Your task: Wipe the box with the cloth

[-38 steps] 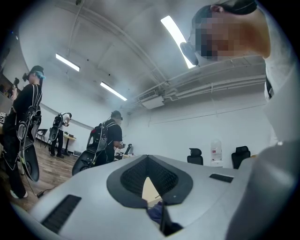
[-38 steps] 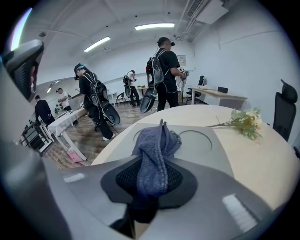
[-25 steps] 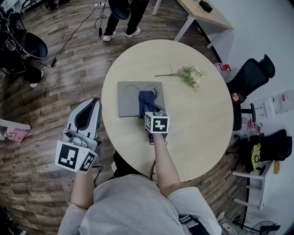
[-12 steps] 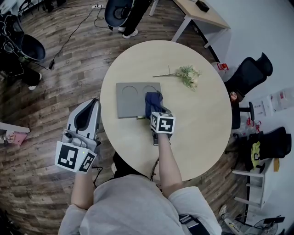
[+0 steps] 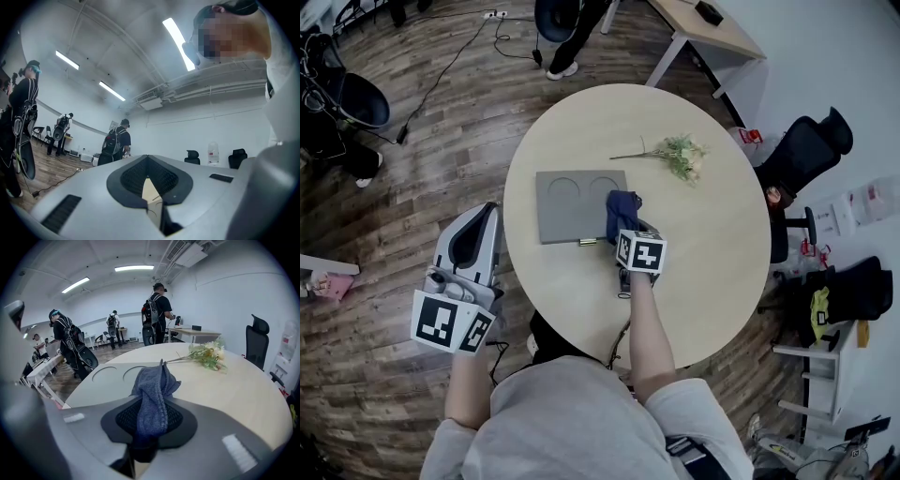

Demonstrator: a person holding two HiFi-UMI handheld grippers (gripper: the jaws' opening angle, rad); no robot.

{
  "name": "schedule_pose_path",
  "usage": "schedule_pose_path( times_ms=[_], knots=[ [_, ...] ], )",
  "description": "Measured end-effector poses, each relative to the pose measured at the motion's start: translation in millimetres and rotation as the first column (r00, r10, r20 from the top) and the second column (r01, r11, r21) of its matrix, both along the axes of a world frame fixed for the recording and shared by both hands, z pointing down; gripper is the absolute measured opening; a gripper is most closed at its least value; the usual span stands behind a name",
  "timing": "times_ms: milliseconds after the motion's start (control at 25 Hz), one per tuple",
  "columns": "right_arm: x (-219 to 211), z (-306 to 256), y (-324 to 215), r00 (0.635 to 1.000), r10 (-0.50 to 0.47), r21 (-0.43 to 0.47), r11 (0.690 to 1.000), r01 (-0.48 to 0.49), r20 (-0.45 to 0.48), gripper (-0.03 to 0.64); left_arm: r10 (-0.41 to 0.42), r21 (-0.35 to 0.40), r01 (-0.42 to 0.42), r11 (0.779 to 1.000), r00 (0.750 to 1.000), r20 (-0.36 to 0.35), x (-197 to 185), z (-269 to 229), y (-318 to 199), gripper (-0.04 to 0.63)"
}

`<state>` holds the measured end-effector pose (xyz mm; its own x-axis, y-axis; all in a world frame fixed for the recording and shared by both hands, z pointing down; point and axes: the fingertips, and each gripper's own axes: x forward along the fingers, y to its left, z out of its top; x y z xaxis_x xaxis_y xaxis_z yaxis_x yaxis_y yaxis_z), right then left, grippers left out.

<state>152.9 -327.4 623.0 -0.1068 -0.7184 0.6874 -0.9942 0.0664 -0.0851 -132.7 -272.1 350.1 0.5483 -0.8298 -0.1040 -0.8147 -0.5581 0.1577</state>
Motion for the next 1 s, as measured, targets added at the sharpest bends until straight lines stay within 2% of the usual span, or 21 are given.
schedule_pose_path(
  times_ms=[560,720,1000],
  knots=[
    [33,4,10,0.997,0.074,-0.013,0.997,-0.074,-0.005,0.080,-0.032,-0.003,0.032,0.999,0.999,-0.020,-14,-1,0,0.008],
    [32,2,8,0.998,0.063,-0.005,0.998,-0.063,-0.033,0.080,-0.036,0.006,0.036,0.999,0.999,-0.017,-15,-4,0,0.008],
    [19,-12,20,1.000,0.022,0.079,0.997,-0.022,0.003,0.083,-0.046,0.028,0.046,0.999,0.999,-0.007,-16,-15,7,0.008]
  ],
)
